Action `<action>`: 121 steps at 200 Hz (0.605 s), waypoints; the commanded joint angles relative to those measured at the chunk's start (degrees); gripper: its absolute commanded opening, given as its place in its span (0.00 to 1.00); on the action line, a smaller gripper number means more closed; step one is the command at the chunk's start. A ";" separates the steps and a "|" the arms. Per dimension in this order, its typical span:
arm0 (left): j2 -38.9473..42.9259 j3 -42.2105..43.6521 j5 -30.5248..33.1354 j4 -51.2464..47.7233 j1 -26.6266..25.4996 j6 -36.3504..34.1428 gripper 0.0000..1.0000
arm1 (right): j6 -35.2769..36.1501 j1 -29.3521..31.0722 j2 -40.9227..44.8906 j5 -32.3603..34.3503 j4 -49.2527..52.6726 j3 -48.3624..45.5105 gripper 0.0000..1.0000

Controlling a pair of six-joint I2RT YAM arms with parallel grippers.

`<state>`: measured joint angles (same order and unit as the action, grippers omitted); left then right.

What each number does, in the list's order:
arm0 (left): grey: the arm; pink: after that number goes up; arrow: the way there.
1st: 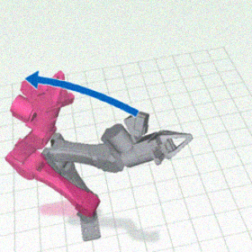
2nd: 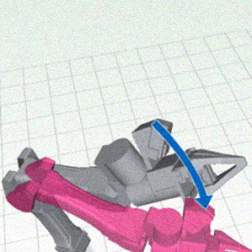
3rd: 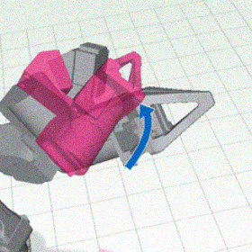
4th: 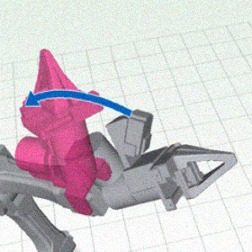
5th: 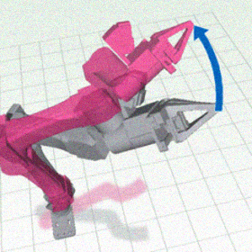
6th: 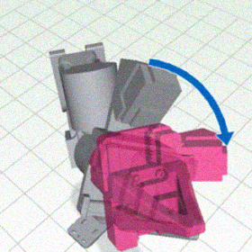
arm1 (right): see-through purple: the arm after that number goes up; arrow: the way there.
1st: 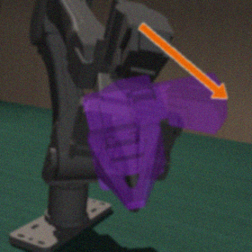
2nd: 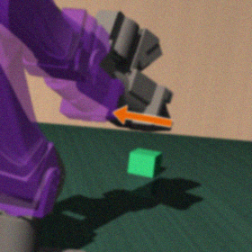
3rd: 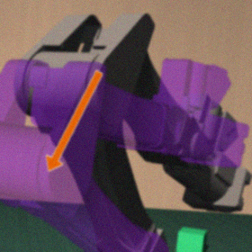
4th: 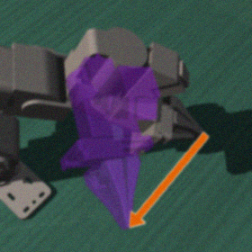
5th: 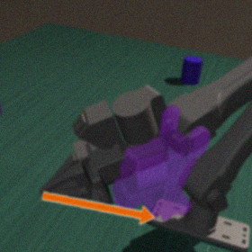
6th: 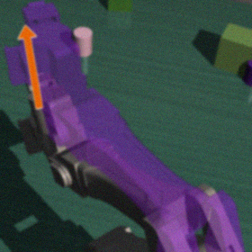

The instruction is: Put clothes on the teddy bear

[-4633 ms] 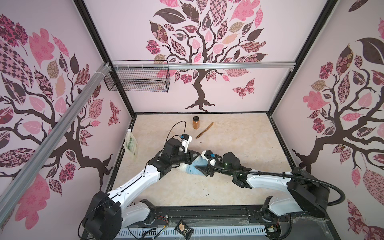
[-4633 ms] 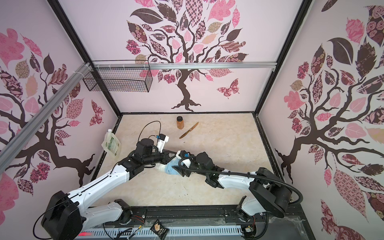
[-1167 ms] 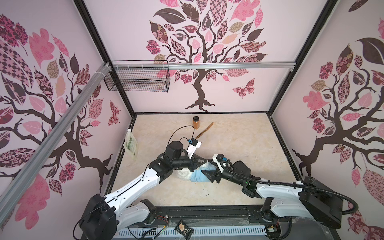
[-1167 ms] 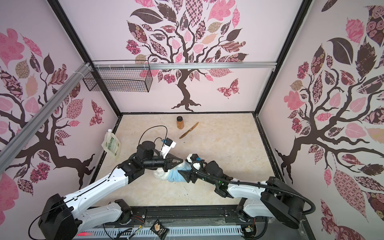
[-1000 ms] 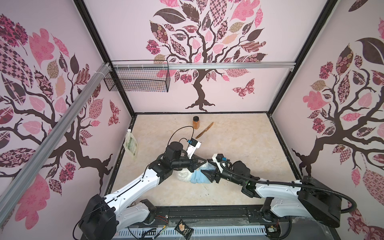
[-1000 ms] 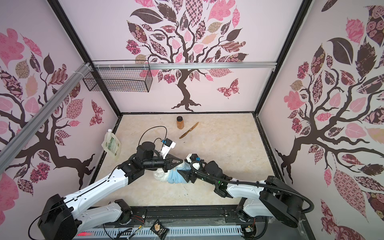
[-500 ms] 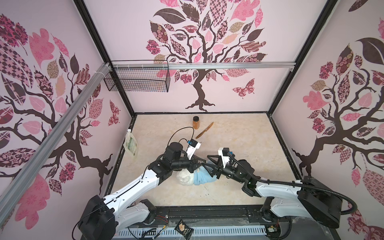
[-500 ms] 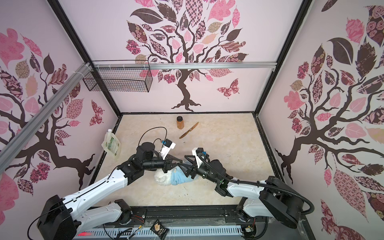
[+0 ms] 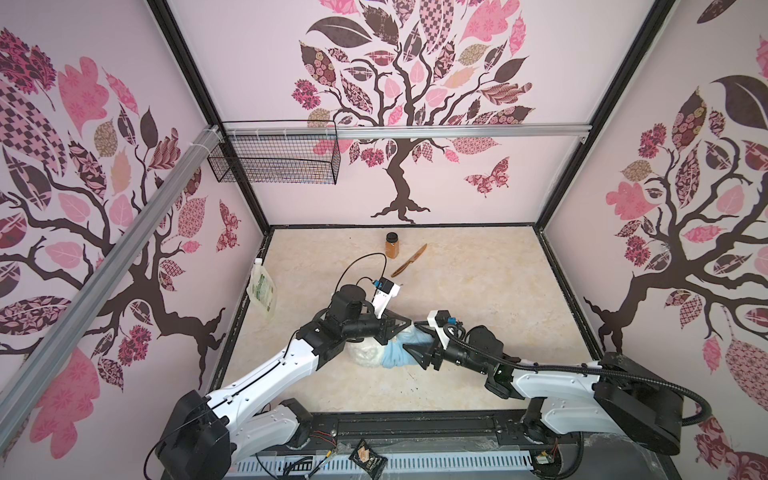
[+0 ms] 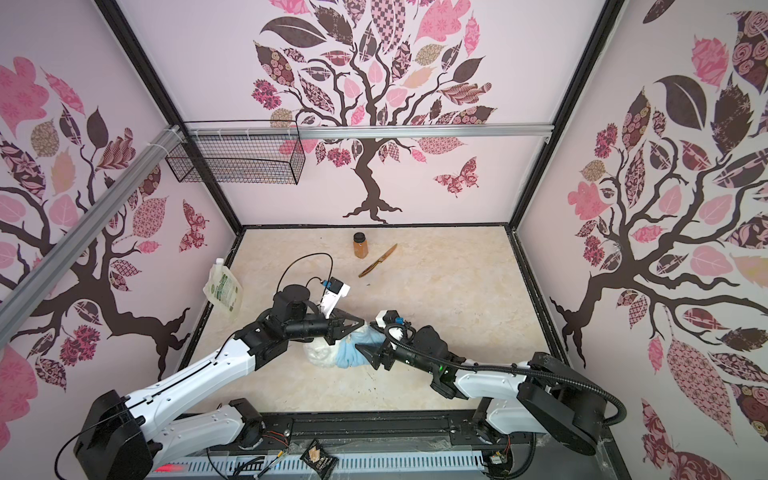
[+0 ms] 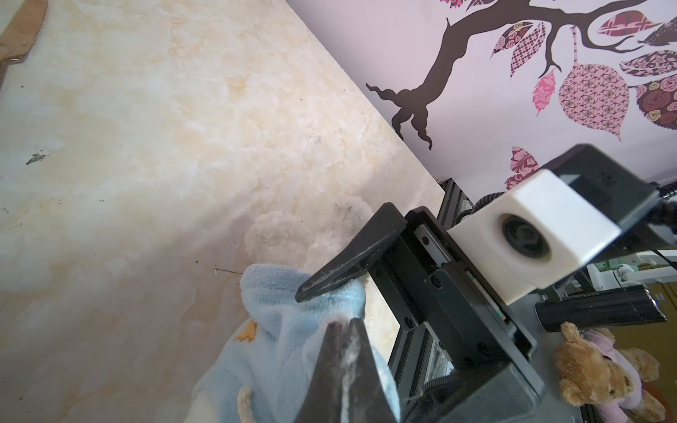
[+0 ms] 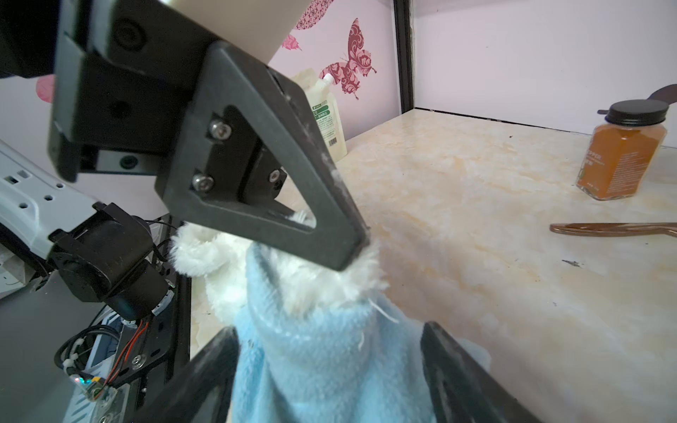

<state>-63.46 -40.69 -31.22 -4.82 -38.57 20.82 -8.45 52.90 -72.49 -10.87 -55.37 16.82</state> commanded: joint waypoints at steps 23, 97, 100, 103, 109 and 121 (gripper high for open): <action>0.28 -0.62 -0.66 1.57 -0.14 -0.78 0.00 | 4.82 0.40 -4.35 0.42 1.85 6.06 0.75; 4.12 -1.22 -5.57 9.99 0.37 8.04 0.00 | 0.65 0.36 -13.72 9.25 0.90 2.13 0.60; 4.20 -1.23 -5.83 10.60 0.46 8.73 0.00 | 0.08 0.40 -14.12 9.74 1.07 2.01 0.60; 4.22 -1.24 -6.20 11.07 0.58 9.32 0.00 | -0.48 0.41 -14.45 10.35 1.29 1.84 0.59; 4.26 -1.23 -6.73 12.10 0.80 10.62 0.00 | -1.68 0.36 -14.96 11.47 1.91 1.54 0.59; 4.38 -1.28 -7.55 13.68 1.29 12.88 0.00 | -3.93 0.36 -15.55 13.07 2.47 0.60 0.59</action>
<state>-62.57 -40.69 -32.36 -4.14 -38.00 26.98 -7.49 53.74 -84.29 -4.71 -60.12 20.78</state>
